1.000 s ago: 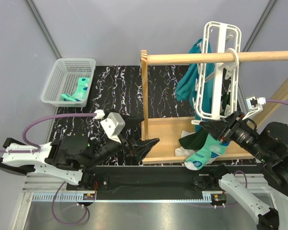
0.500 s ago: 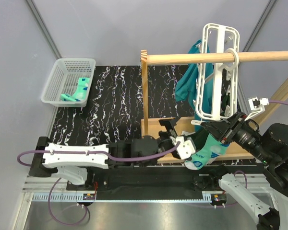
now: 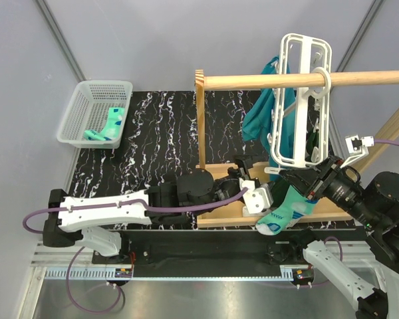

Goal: Clip the socks to the hanger
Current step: Open the clamp at the hanger.

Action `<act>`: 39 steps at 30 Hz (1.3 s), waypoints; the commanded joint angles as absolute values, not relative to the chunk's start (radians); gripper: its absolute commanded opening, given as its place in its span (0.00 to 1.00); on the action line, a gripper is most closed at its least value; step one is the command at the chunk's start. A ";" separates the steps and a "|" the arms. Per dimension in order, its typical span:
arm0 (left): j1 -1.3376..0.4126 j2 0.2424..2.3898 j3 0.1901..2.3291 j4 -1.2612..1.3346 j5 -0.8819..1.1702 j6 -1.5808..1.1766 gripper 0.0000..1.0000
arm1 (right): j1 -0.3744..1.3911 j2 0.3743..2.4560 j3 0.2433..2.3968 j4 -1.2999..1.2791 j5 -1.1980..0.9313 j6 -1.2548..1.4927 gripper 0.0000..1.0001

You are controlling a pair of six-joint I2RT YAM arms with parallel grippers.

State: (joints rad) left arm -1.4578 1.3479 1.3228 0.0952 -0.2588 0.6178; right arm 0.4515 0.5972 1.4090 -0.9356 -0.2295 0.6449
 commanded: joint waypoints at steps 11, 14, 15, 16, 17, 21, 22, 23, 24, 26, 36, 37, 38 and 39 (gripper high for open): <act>-1.428 1.476 1.540 -0.078 -0.129 0.552 0.23 | 0.449 0.607 1.448 -0.904 -0.233 0.650 0.00; -1.428 1.497 1.565 -0.097 -0.155 0.537 0.00 | 0.449 0.607 1.439 -0.894 -0.235 0.649 0.00; -1.428 1.497 1.568 -0.098 -0.167 0.532 0.00 | 0.451 0.607 1.437 -0.894 -0.236 0.649 0.00; -1.428 1.497 1.575 -0.098 -0.175 0.519 0.00 | 0.451 0.606 1.434 -0.891 -0.238 0.649 0.00; -1.428 1.502 1.585 -0.110 -0.181 0.509 0.00 | 0.449 0.609 1.434 -0.891 -0.235 0.647 0.02; -1.443 1.522 1.634 -0.159 -0.215 0.456 0.00 | 0.449 0.614 1.439 -0.890 -0.236 0.635 0.27; -1.448 1.526 1.647 -0.170 -0.221 0.437 0.00 | 0.451 0.617 1.440 -0.890 -0.238 0.634 0.28; -1.454 1.532 1.673 -0.193 -0.230 0.433 0.00 | 0.451 0.623 1.443 -0.891 -0.235 0.630 0.29; -1.466 1.548 1.687 -0.207 -0.247 0.427 0.00 | 0.449 0.627 1.450 -0.897 -0.229 0.629 0.32; -1.477 1.557 1.709 -0.230 -0.271 0.423 0.00 | 0.451 0.641 1.462 -0.910 -0.235 0.618 0.38; -1.491 1.597 1.767 -0.299 -0.322 0.420 0.00 | 0.449 0.675 1.473 -0.928 -0.261 0.611 0.45; -1.493 1.609 1.781 -0.308 -0.324 0.423 0.00 | 0.451 0.678 1.476 -0.924 -0.264 0.614 0.46; -1.493 1.609 1.782 -0.314 -0.327 0.425 0.00 | 0.449 0.684 1.479 -0.923 -0.268 0.615 0.47; -1.499 1.611 1.784 -0.314 -0.337 0.428 0.00 | 0.449 0.689 1.483 -0.928 -0.268 0.614 0.47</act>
State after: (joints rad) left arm -1.4792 1.5860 1.7378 -0.3225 -0.3252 0.4351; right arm 0.4503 0.6353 1.4517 -1.0027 -0.2031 0.6109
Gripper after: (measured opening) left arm 0.198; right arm 0.470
